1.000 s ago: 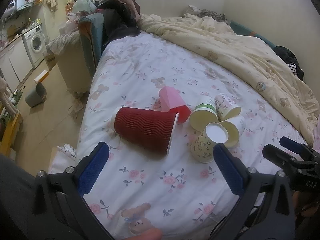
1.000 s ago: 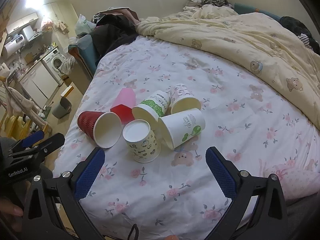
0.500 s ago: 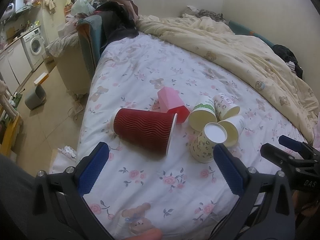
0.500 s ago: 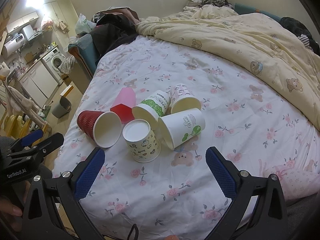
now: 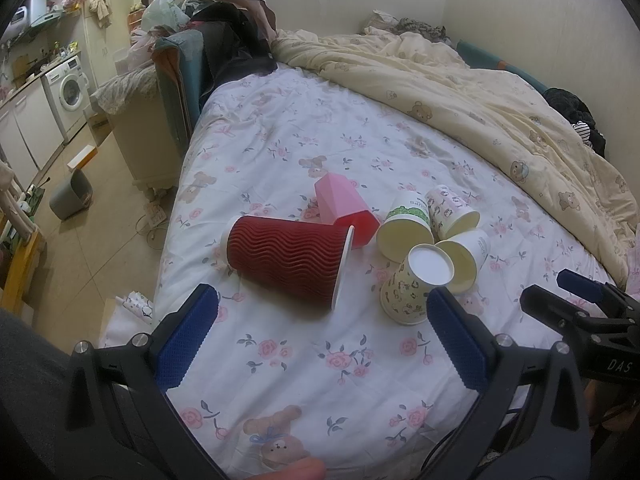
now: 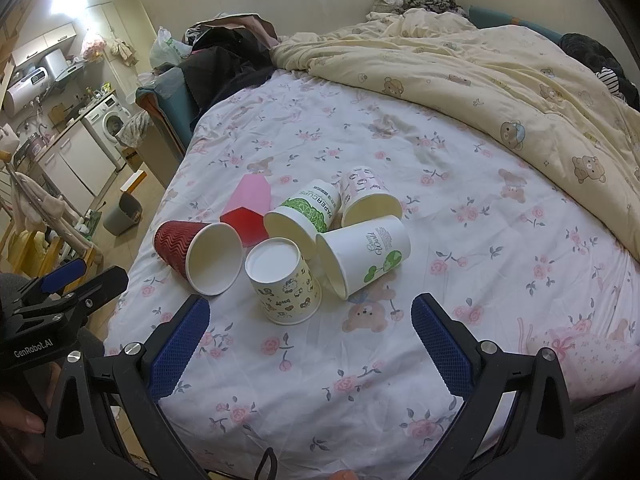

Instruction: Flip cup upside down

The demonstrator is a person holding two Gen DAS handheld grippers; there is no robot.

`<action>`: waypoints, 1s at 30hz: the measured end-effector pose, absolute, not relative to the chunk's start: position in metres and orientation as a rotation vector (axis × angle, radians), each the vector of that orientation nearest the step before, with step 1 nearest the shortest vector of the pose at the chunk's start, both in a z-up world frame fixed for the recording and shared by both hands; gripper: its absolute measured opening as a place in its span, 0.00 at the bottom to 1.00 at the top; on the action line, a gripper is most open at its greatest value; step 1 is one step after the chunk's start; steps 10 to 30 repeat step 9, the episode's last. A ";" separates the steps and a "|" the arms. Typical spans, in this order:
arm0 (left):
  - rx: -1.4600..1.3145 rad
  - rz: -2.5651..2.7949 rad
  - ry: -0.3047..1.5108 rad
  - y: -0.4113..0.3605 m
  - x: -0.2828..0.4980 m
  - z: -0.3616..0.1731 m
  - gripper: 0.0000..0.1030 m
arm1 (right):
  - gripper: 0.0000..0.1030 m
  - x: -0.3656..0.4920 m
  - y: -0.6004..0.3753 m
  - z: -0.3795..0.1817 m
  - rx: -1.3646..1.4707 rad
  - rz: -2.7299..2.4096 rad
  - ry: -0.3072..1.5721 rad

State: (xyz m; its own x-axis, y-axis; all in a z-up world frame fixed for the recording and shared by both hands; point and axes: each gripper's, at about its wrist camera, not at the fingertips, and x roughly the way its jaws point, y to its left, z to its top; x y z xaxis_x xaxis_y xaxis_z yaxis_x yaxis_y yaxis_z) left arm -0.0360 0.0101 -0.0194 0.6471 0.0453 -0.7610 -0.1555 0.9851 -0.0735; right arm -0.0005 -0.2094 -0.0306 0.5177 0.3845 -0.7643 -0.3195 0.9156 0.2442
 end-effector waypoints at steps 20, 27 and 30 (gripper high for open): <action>-0.146 0.094 0.859 0.008 -0.038 -0.020 1.00 | 1.00 0.000 -0.209 -0.031 0.076 0.425 0.937; -0.146 0.094 0.859 0.008 -0.038 -0.020 1.00 | 1.00 0.000 -0.209 -0.031 0.076 0.425 0.937; -0.146 0.094 0.859 0.008 -0.038 -0.020 1.00 | 1.00 0.000 -0.209 -0.031 0.076 0.425 0.937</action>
